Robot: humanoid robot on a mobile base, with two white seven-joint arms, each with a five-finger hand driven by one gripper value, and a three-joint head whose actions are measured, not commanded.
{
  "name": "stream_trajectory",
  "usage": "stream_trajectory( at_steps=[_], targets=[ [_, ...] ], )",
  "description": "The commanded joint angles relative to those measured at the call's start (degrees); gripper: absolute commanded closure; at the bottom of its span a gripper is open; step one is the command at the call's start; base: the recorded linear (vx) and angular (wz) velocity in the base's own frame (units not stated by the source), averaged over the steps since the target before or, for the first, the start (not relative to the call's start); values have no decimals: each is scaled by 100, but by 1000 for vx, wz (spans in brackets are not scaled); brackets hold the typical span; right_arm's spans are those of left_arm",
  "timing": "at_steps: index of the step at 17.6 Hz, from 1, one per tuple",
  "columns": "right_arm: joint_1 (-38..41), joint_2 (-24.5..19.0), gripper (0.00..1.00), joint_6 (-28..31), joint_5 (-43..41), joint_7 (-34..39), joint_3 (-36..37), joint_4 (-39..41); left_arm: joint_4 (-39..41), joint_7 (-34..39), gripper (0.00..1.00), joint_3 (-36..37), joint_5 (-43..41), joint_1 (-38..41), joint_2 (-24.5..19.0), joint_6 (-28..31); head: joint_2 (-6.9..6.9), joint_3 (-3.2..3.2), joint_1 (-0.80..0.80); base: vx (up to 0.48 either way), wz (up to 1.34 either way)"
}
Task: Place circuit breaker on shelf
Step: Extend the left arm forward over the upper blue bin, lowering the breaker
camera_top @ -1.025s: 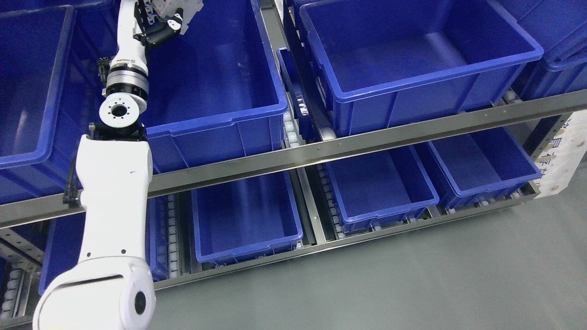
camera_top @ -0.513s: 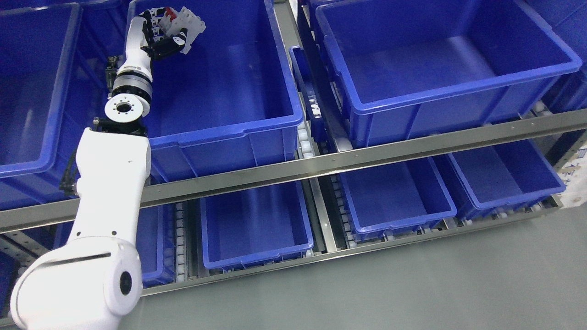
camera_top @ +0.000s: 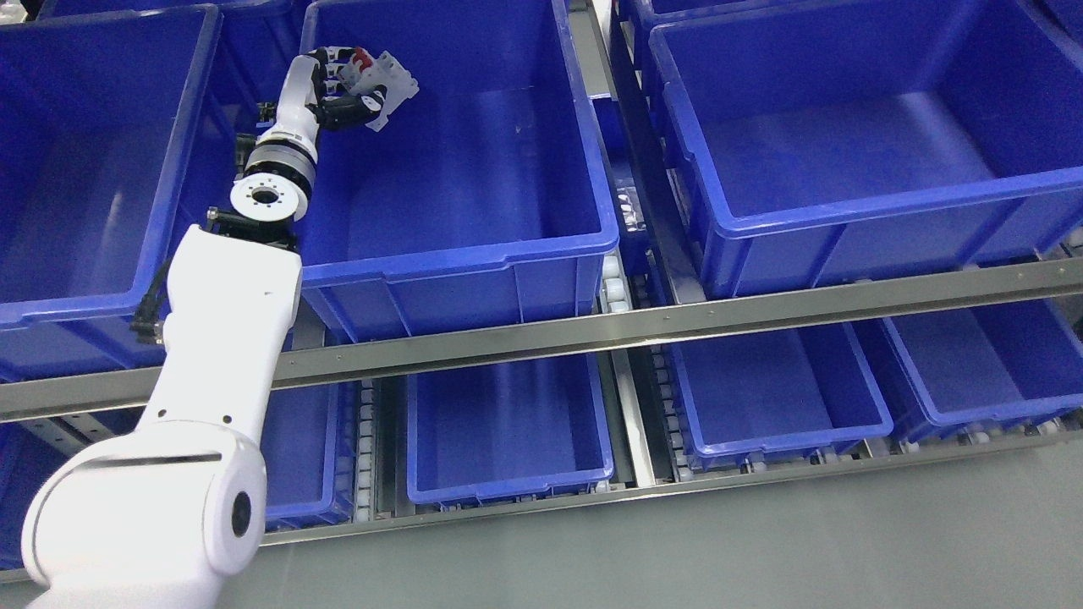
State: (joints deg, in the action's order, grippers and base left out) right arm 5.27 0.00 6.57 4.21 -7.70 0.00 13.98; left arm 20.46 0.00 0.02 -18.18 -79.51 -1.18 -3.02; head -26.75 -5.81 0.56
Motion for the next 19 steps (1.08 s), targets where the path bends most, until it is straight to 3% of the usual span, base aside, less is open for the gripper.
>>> stream_trajectory(
  at_steps=[1, 9, 16, 19],
  targets=[
    [0, 100, 0, -200, 1, -3, -114, 0, -526, 0, 86, 1253, -1, -38, 18, 4, 0, 0, 0, 98, 56],
    [0, 100, 0, -200, 1, -12, -114, 0, -543, 0, 83, 1695, -19, -56, 18, 47, 0, 0, 0, 114, 25],
    [0, 100, 0, -200, 1, -12, -114, 0, -543, 17, 61, 1870, -54, -56, 18, 337, 0, 0, 0, 93, 1],
    [0, 100, 0, -200, 1, -12, -114, 0, -535, 35, 46, 1870, -54, -56, 18, 338, 0, 0, 0, 62, -15]
  ],
)
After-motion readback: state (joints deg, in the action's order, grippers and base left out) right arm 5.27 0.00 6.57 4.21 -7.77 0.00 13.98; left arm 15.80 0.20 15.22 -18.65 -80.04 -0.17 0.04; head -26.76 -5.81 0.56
